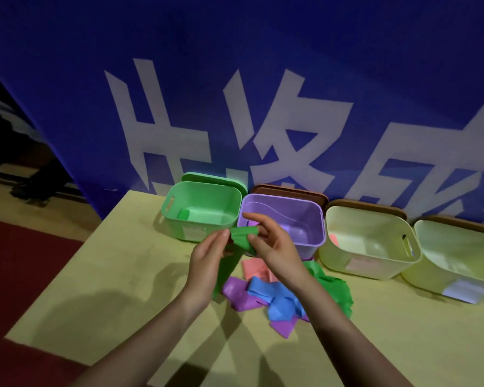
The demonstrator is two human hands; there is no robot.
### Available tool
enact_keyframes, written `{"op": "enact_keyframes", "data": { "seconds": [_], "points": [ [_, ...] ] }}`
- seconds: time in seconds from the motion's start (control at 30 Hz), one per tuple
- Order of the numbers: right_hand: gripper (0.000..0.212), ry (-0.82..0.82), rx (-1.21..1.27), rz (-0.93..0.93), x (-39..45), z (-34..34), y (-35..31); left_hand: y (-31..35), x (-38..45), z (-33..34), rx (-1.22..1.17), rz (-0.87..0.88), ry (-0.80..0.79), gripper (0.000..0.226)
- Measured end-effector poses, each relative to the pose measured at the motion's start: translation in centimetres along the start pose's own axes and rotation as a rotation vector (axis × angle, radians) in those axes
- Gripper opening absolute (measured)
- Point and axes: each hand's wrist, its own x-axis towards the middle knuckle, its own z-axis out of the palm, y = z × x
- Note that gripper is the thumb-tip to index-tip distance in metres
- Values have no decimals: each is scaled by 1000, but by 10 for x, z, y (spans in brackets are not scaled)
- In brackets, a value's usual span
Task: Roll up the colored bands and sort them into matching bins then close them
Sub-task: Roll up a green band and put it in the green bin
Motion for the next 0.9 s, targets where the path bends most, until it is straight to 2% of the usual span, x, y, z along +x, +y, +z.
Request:
{"op": "enact_keyframes", "data": {
  "seconds": [0.17, 0.27, 0.33, 0.4, 0.5, 0.57, 0.63, 0.77, 0.83, 0.9],
  "points": [
    [36, 79, -168, -42, 4, 20, -10, 21, 6, -23, 151, 105, -70, 18],
    [32, 136, -175, -74, 5, 30, -16, 29, 12, -33, 189, 139, -97, 21],
    [24, 171, -187, -75, 4, 36, -19, 31, 16, -38, 191, 130, -81, 22],
    [7, 219, -327, -152, 6, 40, -22, 33, 19, -43, 196, 141, -71, 22],
    [31, 293, -507, -294, 15, 46, -34, 44, 22, -47, 207, 196, -60, 13],
    [33, 295, -514, -326, 24, 50, -46, 55, 25, -51, 199, 250, -41, 5],
    [29, 264, -494, -346, 31, 55, -60, 66, 29, -55, 186, 280, -52, 9],
    [13, 222, -481, -417, 40, 65, -84, 86, 36, -61, 238, 272, -186, 9],
    [9, 235, -463, -423, 42, 69, -91, 95, 37, -61, 207, 290, -219, 17],
    [6, 245, -315, -374, 42, 75, -92, 102, 36, -59, 143, 290, -210, 12]
  ]
}}
